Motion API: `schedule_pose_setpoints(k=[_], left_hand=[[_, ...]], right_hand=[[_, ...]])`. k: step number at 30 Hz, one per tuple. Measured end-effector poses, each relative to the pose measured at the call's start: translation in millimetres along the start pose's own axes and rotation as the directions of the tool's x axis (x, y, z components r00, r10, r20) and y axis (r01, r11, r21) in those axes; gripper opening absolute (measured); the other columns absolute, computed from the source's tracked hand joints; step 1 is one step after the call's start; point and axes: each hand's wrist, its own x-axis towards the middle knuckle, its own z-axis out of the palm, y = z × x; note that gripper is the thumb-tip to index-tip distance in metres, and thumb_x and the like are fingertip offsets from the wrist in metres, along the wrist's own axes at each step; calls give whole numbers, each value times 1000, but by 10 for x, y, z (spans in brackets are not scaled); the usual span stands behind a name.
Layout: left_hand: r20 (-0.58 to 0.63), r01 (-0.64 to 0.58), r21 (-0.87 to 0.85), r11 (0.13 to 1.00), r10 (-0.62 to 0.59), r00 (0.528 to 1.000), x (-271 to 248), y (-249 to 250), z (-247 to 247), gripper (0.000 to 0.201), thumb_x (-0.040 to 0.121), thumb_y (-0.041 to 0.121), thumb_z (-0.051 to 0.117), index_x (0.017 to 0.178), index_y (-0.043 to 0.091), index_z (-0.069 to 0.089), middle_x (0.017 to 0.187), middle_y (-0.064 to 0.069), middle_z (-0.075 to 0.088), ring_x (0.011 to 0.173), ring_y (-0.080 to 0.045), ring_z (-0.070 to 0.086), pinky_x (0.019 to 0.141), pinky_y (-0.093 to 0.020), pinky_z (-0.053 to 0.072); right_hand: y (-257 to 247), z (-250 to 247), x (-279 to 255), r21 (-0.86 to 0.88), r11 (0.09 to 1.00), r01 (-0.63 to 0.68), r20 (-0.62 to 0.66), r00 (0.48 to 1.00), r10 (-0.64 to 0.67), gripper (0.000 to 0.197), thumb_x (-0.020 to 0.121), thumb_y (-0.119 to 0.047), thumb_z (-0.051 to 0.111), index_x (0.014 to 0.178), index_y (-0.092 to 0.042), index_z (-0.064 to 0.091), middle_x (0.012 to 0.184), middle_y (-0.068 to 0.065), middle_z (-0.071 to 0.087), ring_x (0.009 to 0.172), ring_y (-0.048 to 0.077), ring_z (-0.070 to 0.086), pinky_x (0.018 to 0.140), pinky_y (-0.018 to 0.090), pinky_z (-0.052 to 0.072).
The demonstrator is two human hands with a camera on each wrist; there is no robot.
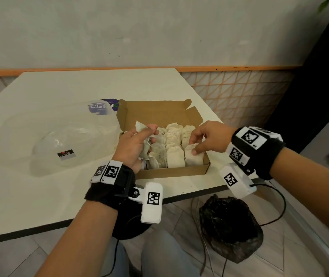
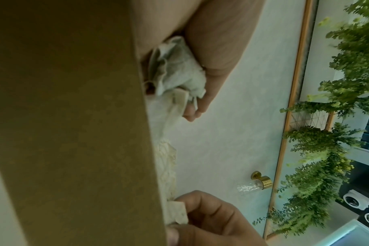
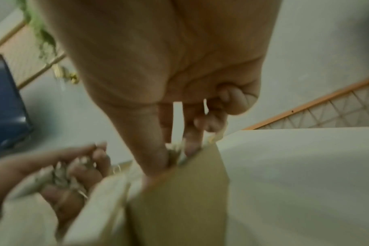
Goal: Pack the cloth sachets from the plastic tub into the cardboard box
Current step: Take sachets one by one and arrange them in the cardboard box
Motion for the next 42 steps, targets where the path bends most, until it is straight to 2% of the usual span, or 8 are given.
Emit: schedule_pose_setpoints(k=[11, 18, 26, 29, 31, 34, 37, 42], left_hand=[[11, -9, -19, 1000, 9, 1000, 14, 0, -9, 7, 90, 9, 60, 92, 7, 65, 76, -1, 62, 56, -7, 48, 40, -16, 37], [30, 4, -28, 1000, -3, 1000, 47, -14, -24, 8, 90, 12, 60, 94, 8, 65, 76, 0, 61, 58, -7, 48, 41, -16, 37], [85, 19, -146, 989, -7, 996, 64, 10, -59, 19, 95, 15, 51, 80, 12, 61, 75, 0, 56, 58, -5, 48, 40, -13, 38], [94, 33, -179, 983, -16, 995, 67, 15, -68, 22, 95, 16, 50, 77, 12, 60, 73, 0, 56, 57, -6, 48, 41, -14, 39], [85, 40, -160, 986, -26, 996, 73, 11, -69, 23, 95, 17, 50, 75, 13, 61, 70, 0, 55, 55, -7, 47, 41, -14, 39], [70, 77, -141, 987, -68, 995, 79, 21, -69, 24, 95, 20, 51, 74, 14, 61, 66, 0, 54, 48, -7, 44, 41, -15, 38], [73, 97, -167, 981, -86, 994, 72, 27, -69, 23, 95, 20, 50, 75, 14, 60, 66, 1, 54, 45, -6, 45, 40, -14, 39], [84, 80, -199, 977, -64, 994, 67, 30, -77, 22, 94, 18, 52, 76, 12, 60, 63, 1, 55, 47, -5, 49, 41, -15, 40]], right_hand=[[23, 8, -40, -58, 992, 111, -250, 961, -122, 21, 77, -16, 68, 94, -23, 57, 84, -7, 44, 70, 3, 40, 63, 20, 32], [68, 246, -328, -237, 966, 99, -147, 980, -137, 18, 85, -29, 57, 93, -34, 72, 95, -6, 37, 94, 12, 33, 87, 32, 38], [-21, 317, -378, -237, 970, 57, -266, 956, -121, 18, 85, -30, 55, 91, -34, 71, 98, -3, 44, 97, 17, 41, 86, 35, 39], [-185, 325, -367, -66, 984, 163, -401, 899, -176, 12, 85, -26, 59, 87, -22, 70, 83, -5, 47, 81, 10, 45, 73, 17, 36], [-389, 354, -340, 82, 975, 204, -307, 936, -170, 15, 84, -33, 63, 82, -19, 69, 70, -9, 51, 65, 4, 46, 61, 10, 34], [-668, 493, -235, 151, 975, 166, -165, 976, -140, 35, 80, -47, 64, 80, -13, 69, 61, -3, 59, 56, 6, 52, 53, 15, 38], [-759, 609, -107, 76, 987, 142, -189, 974, -125, 37, 80, -41, 65, 82, -5, 68, 71, 10, 65, 67, 22, 60, 65, 32, 48], [-644, 495, -33, 480, 862, 161, -278, 960, -24, 11, 84, -21, 66, 74, -15, 64, 64, -4, 55, 54, 3, 47, 55, 13, 38]])
